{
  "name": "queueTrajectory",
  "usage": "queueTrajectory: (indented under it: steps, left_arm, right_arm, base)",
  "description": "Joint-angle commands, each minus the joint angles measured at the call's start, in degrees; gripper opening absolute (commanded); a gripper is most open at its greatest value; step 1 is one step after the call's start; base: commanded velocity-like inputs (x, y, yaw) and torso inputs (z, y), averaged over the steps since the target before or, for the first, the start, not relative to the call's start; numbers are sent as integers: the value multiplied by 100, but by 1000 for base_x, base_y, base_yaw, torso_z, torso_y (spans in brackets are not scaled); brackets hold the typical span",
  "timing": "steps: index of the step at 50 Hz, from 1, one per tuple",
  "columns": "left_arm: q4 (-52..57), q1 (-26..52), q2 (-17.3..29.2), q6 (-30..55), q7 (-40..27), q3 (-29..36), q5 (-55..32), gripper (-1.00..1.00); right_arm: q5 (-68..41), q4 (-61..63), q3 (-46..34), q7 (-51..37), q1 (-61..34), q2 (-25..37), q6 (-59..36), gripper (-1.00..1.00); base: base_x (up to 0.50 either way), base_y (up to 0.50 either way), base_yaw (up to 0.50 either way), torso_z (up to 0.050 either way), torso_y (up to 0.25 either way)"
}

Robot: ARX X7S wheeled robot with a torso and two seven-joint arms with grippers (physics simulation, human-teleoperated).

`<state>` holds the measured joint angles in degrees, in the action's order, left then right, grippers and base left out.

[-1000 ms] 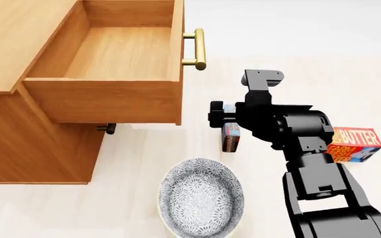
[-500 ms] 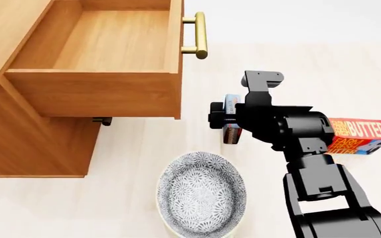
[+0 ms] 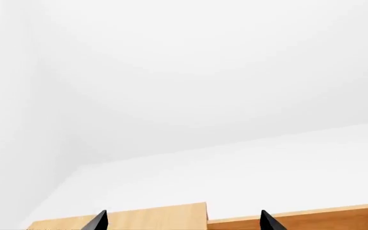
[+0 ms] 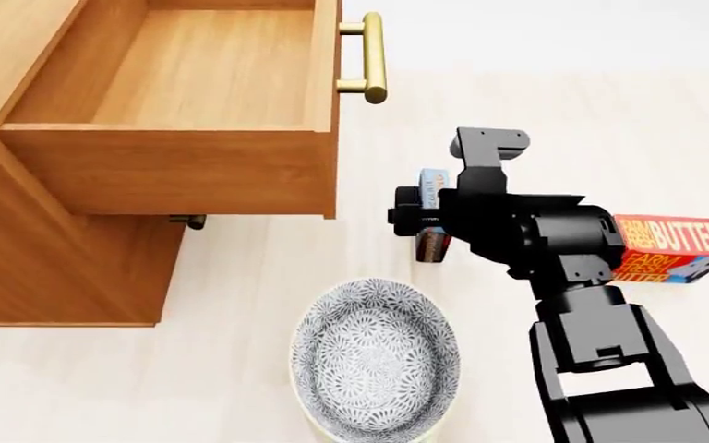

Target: Put the chocolate pudding in the top drawer of the cabinet and close it.

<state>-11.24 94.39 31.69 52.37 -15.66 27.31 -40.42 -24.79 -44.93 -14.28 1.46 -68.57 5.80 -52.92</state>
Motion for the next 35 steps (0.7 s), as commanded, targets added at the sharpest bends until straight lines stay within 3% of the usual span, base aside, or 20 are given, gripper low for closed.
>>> queueTrajectory:
  steps: [1,21,35]
  left_arm:
    - [4,-27,5,-13,-21,-23,-13,100]
    - [-35,-24,0,43,-53,-68,-66,100]
    - [-67,-7,-31,136,-124,-123,-131,100]
  right_arm:
    - [-33,11,-27,-48,83,1,5,-100]
    - [-117,99,-38,-132,110,29,-38,-100]
    - [-175,157,-52,-172,71,50,-65,-100]
  base:
    - [0,0,0,0,0]
    - [0,0,0,0,0]
    - [1,0,0,0,250]
